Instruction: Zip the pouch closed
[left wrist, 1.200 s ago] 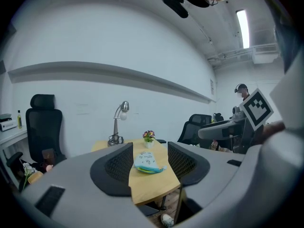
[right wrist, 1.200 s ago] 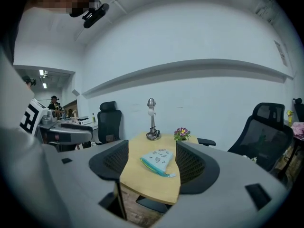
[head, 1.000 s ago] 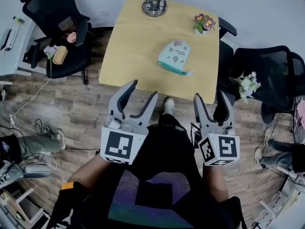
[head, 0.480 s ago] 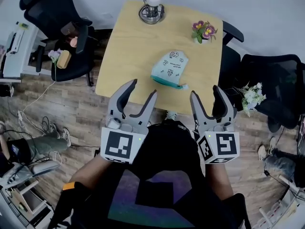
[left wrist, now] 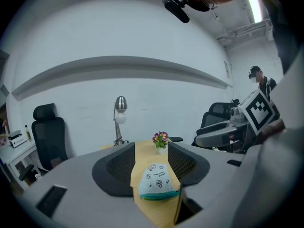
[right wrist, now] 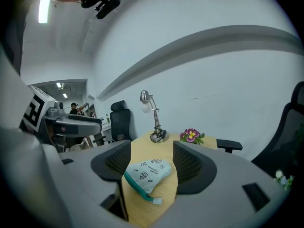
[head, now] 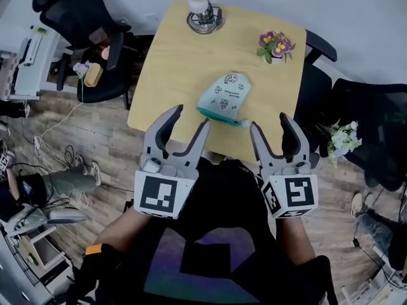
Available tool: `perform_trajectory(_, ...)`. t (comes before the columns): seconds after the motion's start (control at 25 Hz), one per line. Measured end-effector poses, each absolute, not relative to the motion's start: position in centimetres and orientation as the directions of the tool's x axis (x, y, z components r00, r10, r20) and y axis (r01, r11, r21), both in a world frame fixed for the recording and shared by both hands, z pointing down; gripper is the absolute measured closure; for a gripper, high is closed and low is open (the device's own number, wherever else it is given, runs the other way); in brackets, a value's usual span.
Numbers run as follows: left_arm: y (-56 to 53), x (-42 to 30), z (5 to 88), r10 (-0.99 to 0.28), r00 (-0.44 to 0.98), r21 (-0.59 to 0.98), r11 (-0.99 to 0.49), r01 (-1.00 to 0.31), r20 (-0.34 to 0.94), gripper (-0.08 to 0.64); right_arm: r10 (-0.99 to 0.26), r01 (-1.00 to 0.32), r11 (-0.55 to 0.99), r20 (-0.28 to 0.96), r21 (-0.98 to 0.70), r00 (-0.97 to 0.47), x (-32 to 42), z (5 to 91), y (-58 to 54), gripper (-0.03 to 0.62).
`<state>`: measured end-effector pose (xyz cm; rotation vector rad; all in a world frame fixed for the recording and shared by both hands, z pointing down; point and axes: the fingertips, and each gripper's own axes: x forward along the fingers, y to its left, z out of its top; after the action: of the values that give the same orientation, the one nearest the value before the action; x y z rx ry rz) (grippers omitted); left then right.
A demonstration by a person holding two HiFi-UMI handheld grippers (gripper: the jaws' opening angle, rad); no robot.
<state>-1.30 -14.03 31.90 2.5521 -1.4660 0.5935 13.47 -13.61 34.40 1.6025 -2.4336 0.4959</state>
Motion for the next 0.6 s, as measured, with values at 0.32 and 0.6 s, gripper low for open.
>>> perform_trajectory(0.32,-15.3,-1.3,32.1,-0.797,0.445,-0.079,-0.517,-0.852,0.409,0.344,-0.855,-0.918,0.364,0.333,-0.16,-0.397,14.1,34.7,-15.0,0.311)
perform_trajectory(0.6,-16.6,-1.2,31.3,-0.759,0.527,-0.063,-0.59,-0.805,0.382,0.344,-0.878,-0.936,0.313,0.327,-0.163,-0.35,12.8,33.7,-14.4,0.33)
